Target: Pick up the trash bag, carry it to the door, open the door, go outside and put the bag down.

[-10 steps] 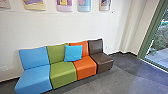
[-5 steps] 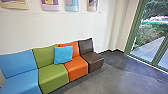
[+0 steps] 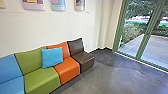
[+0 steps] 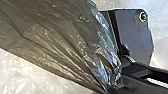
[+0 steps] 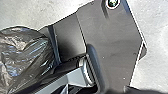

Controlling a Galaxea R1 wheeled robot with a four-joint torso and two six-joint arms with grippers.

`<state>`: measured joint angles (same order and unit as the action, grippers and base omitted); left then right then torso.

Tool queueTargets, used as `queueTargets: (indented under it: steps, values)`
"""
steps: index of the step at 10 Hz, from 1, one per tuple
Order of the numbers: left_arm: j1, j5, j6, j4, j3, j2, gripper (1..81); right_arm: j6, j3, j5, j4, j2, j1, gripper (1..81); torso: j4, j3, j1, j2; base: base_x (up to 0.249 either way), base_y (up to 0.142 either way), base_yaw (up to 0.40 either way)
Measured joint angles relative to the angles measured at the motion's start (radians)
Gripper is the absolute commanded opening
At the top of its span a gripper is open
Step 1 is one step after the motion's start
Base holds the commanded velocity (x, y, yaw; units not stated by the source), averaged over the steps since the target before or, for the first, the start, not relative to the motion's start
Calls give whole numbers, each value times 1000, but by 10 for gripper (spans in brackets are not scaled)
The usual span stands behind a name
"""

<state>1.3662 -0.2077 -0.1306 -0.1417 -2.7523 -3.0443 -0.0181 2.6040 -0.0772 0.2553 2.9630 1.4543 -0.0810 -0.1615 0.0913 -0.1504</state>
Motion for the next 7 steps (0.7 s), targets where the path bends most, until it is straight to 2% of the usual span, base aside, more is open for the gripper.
queueTargets:
  steps: [7]
  values:
    - [7, 5, 0, 0, 0, -3, 10, 0, 0, 0, -9, 5, 9, 811, 0, 0, 0, 0, 0, 0, -333]
